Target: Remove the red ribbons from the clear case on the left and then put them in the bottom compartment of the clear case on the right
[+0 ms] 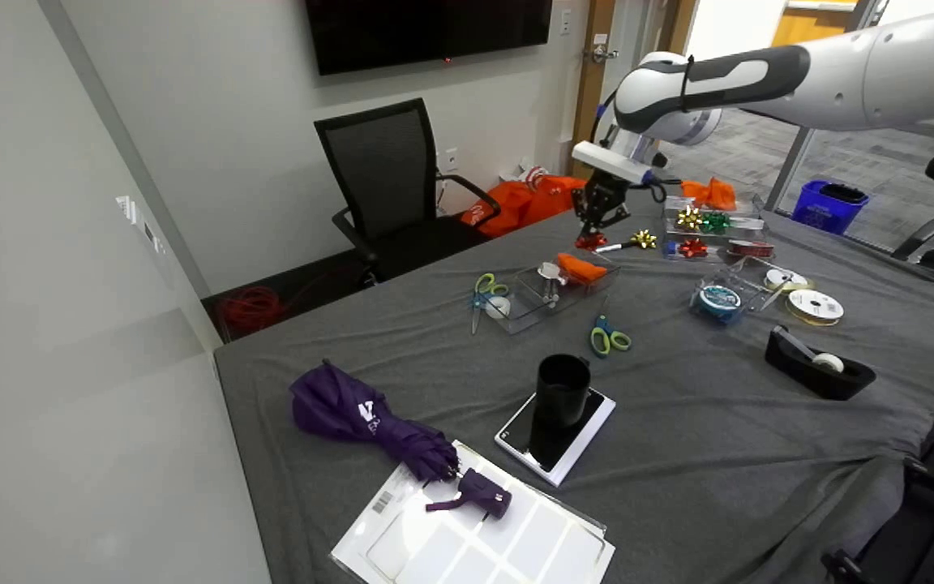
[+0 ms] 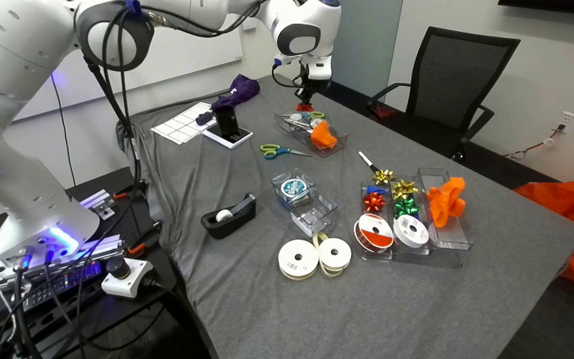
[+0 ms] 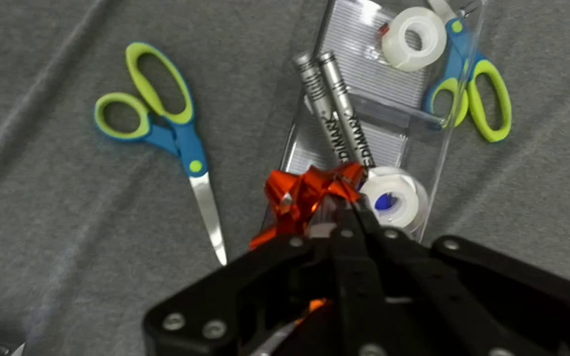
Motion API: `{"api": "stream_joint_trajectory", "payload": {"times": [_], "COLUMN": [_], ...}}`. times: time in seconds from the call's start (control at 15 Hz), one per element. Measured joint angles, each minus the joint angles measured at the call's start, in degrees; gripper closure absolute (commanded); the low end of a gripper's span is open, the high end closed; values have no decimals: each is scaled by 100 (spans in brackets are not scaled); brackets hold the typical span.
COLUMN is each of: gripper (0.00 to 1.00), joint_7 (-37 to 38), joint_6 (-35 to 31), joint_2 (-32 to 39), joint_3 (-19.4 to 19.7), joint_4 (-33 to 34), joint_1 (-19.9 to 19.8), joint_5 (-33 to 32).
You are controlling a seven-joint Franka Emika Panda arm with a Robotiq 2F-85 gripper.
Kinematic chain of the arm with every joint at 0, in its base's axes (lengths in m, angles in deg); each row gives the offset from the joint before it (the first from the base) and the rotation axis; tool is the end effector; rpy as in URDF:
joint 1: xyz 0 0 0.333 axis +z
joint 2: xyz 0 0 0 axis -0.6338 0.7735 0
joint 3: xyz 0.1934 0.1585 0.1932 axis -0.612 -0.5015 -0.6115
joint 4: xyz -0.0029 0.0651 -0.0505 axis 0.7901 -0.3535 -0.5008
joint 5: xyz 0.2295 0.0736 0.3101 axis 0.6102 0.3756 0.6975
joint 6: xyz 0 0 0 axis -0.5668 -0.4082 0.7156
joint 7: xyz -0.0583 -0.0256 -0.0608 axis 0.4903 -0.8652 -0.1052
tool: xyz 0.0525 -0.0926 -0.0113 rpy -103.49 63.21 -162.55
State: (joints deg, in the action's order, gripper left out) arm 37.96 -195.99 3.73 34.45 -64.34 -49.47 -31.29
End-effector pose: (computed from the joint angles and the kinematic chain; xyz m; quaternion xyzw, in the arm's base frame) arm 0.7813 -0.0779 0.2749 -0.7982 0.5768 0.0746 0.1571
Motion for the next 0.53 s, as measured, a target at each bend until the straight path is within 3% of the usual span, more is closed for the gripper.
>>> {"api": "stream_joint_trajectory", "payload": {"times": [0.27,0.53], "gripper": [98,99], "joint_7": [-738,-766], "joint_6": [194,193], "joint_2": [-564,-642], "joint_3": [13,12], "joint_4": [-792,-961], "joint_1": [-364,-337], "joint_5": [-11,-12]}}
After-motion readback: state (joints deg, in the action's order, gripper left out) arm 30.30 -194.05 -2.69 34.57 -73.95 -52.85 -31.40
